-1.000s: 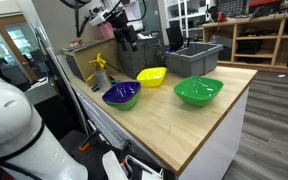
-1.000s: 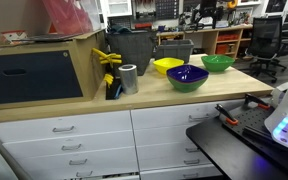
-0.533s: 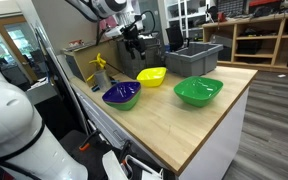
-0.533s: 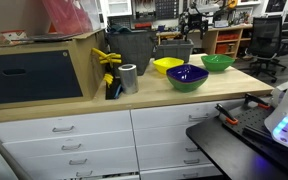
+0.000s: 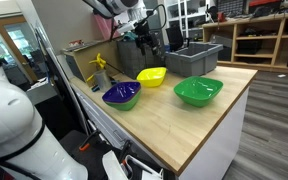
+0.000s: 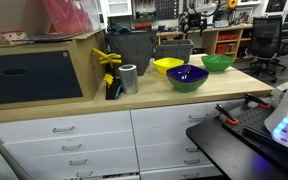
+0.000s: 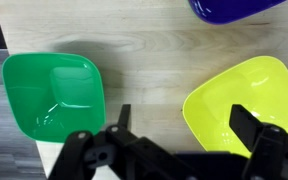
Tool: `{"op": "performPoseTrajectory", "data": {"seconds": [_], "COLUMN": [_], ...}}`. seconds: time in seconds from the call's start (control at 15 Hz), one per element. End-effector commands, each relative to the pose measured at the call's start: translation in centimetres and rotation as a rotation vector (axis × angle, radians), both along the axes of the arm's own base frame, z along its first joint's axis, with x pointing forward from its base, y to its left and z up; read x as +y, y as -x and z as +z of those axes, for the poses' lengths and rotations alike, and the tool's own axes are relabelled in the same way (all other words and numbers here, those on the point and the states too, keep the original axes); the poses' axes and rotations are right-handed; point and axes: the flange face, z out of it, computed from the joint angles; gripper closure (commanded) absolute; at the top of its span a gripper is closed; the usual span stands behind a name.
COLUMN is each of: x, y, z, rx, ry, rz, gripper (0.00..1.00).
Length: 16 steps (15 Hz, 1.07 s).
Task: Stack the bowls together then move the stack backwards.
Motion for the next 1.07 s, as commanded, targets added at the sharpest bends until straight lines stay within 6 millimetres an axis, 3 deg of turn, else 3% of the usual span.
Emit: {"op": "performPoseTrajectory", "data": {"seconds": [0.0, 0.07, 0.13, 0.67, 1.0], "x": [-2.9, -3.5, -2.6, -2.6, -6.2], "y": [-1.1, -1.3, -0.6, -0.5, -0.2], "z": [1.5, 2.2, 1.1, 0.6, 0.5], "rx": [0.029, 0.004, 0.005, 0.017, 0.028], "ry": [0.031, 0.046, 0.018, 0.013, 0.021], "rz": [0.004, -0.031, -0.011, 0.000, 0.019], "gripper": [0.00, 0.00, 0.00, 0.00, 0.00]}}
